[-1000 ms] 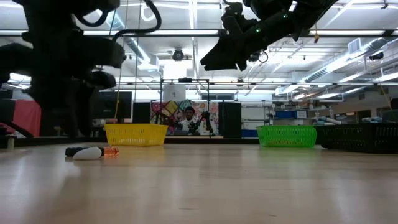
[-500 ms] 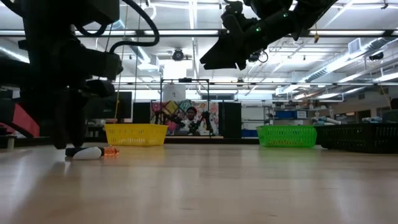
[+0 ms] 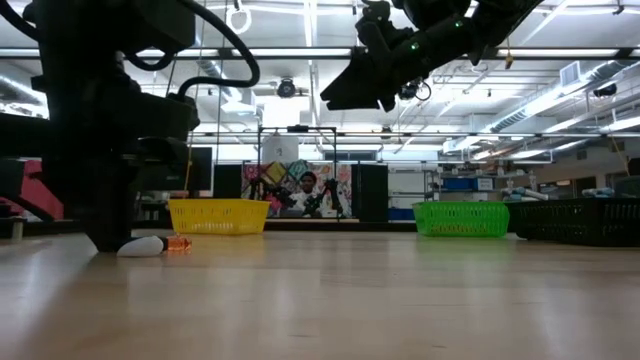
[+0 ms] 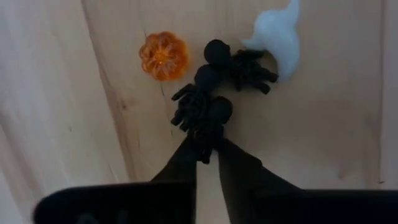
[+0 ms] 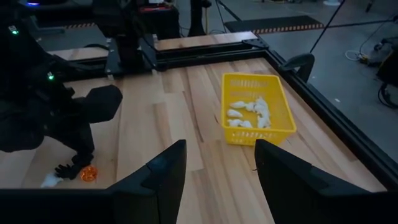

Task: Sort Halloween decoration
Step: Put the black skeleton toy into the black bin

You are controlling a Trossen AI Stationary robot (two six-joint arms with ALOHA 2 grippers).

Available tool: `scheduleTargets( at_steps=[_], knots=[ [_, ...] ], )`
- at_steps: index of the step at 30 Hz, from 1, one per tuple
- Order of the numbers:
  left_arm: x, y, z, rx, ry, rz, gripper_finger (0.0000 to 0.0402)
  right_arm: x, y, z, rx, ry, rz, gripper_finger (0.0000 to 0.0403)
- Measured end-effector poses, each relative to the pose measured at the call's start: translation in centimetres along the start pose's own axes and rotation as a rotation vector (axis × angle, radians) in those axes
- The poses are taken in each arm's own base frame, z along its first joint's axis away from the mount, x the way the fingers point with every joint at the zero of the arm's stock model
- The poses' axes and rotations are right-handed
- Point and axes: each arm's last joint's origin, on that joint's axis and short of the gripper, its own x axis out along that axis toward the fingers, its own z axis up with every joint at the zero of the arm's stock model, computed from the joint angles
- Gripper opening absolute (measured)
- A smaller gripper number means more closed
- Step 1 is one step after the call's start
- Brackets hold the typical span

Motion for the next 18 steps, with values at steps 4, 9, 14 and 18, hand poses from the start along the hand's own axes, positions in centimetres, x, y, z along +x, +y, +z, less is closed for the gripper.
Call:
scheduleTargets(
  at_steps=[4, 9, 14, 18],
  knots=[
    [0.0, 0.0, 0.0, -0.001, 0.001, 0.002, 0.0006, 0.0, 0.0, -0.2, -0.001, 0.019, 0.000, 0.0195],
    [-0.7, 0.2, 0.1, -0.009, 0.014, 0.029, 0.0002, -0.9, 0.5, -0.4, -0.010, 0.083, -0.024, 0.0195],
    [-2.4, 0.8, 0.8, 0.010, -0.064, 0.158, 0.0000, -1.2, 1.8, -1.1, -0.018, 0.155, -0.009, 0.0195],
    [-2.5, 1.2, 0.8, 0.039, -0.095, 0.299, 0.0000, -0.8, 3.2, -2.4, -0.047, 0.198, 0.002, 0.0195]
  ],
)
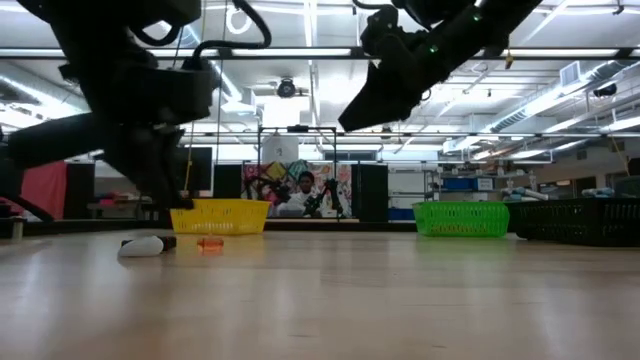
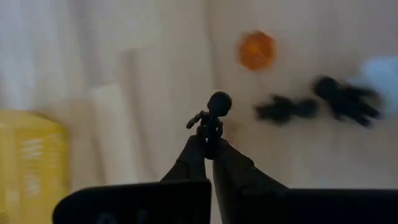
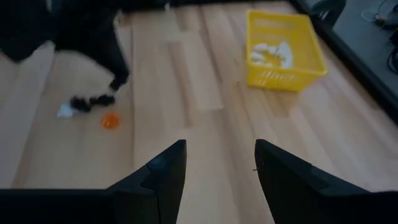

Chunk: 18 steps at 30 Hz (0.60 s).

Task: Sort Halloween decoration
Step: Put the black skeleton toy into the black bin

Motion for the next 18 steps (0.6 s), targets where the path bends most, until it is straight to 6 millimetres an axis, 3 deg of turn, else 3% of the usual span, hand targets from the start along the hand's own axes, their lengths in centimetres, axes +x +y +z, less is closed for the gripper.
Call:
scheduleTargets(
  at_steps=[8, 18],
  knots=[
    [0.2, 0.2, 0.4, -0.025, -0.071, 0.111, 0.0000, 1.0, 3.5, -1.6, -0.029, 0.030, -0.020, 0.0195],
    [1.6, -1.5, -1.2, 0.052, -0.170, 0.145, 0.0000, 3.0, 5.5, -2.2, -0.056, -0.046, 0.061, 0.0195]
  ],
)
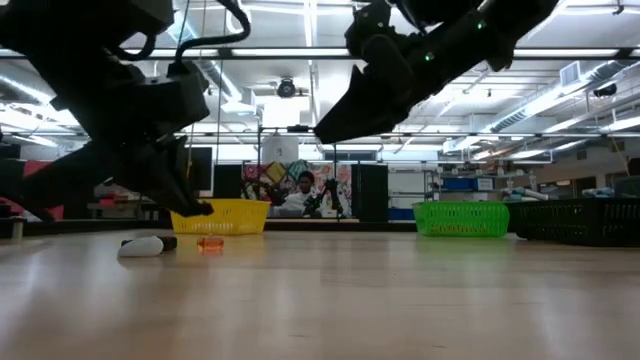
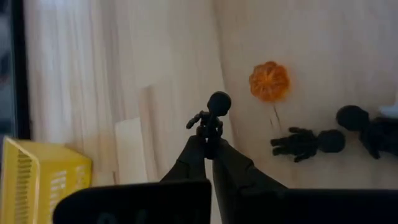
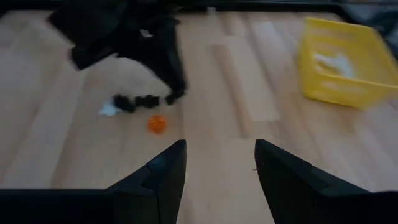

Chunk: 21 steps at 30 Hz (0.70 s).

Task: Sort Halloween decoration
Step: Put the black skeleton toy into the black bin

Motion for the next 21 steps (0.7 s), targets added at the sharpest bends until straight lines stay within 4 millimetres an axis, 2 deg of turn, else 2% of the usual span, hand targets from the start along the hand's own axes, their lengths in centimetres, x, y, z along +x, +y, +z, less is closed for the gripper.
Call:
scheduleTargets(
  at_steps=[4, 9, 13, 21],
  knots=[
    [0.4, -0.4, -0.3, 0.018, -0.063, 0.013, 0.0000, 1.8, 0.8, -1.0, -0.061, -0.024, 0.084, 0.0195],
    [1.0, -0.7, -0.9, 0.025, -0.093, 0.024, 0.0000, 3.6, 1.1, -2.5, -0.060, -0.022, 0.091, 0.0195],
    [1.2, -0.4, -0.5, -0.015, -0.129, 0.038, 0.0000, 4.7, 1.6, -2.9, -0.058, -0.081, 0.093, 0.0197],
    [2.2, 1.7, 1.0, -0.234, -0.231, 0.073, 0.0000, 5.2, 2.1, -3.4, -0.150, -0.114, -0.086, 0.0203]
  ],
)
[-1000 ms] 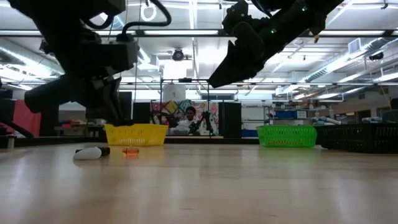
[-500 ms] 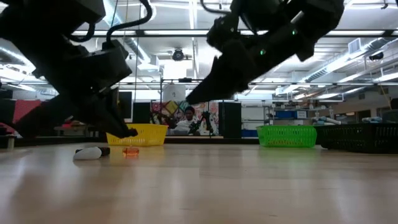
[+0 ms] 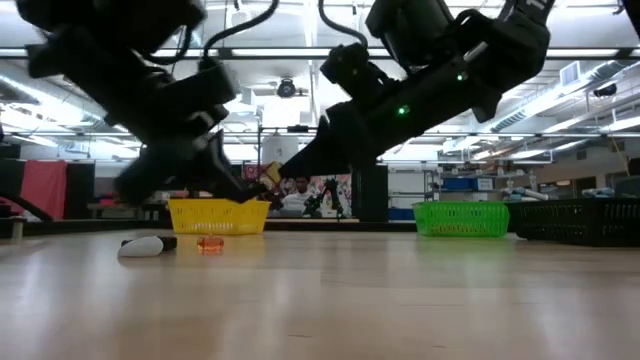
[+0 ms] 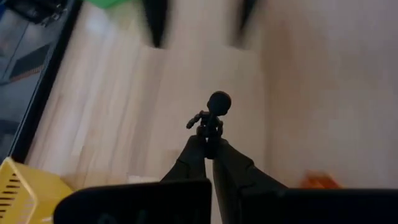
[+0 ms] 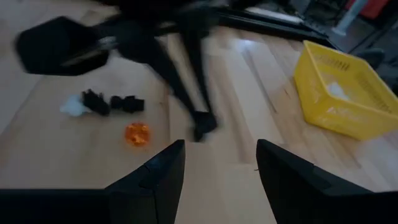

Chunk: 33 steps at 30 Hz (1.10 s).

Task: Sort Halloween decoration
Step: Put the black skeleton toy into the black bin

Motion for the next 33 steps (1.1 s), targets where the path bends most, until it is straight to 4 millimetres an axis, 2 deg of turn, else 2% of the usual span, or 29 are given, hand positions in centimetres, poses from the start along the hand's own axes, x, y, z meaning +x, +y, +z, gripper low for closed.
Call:
scheduleTargets(
  at_steps=[6, 10, 19, 33],
  knots=[
    [0.8, 1.2, 1.1, -0.119, -0.079, 0.003, 0.0000, -0.3, 0.6, 0.2, -0.087, -0.005, -0.052, 0.0199],
    [0.9, 1.4, 1.6, -0.093, -0.118, 0.011, 0.0000, -0.4, 0.6, 0.3, -0.094, -0.007, -0.121, 0.0197],
    [0.8, 1.4, 2.2, -0.076, -0.173, 0.003, 0.0000, -0.4, 0.6, 0.5, -0.109, -0.028, -0.121, 0.0189],
    [0.8, 1.5, 2.2, -0.076, -0.173, 0.006, 0.0000, -0.5, 0.8, 0.5, -0.130, -0.026, -0.111, 0.0085]
  ],
)
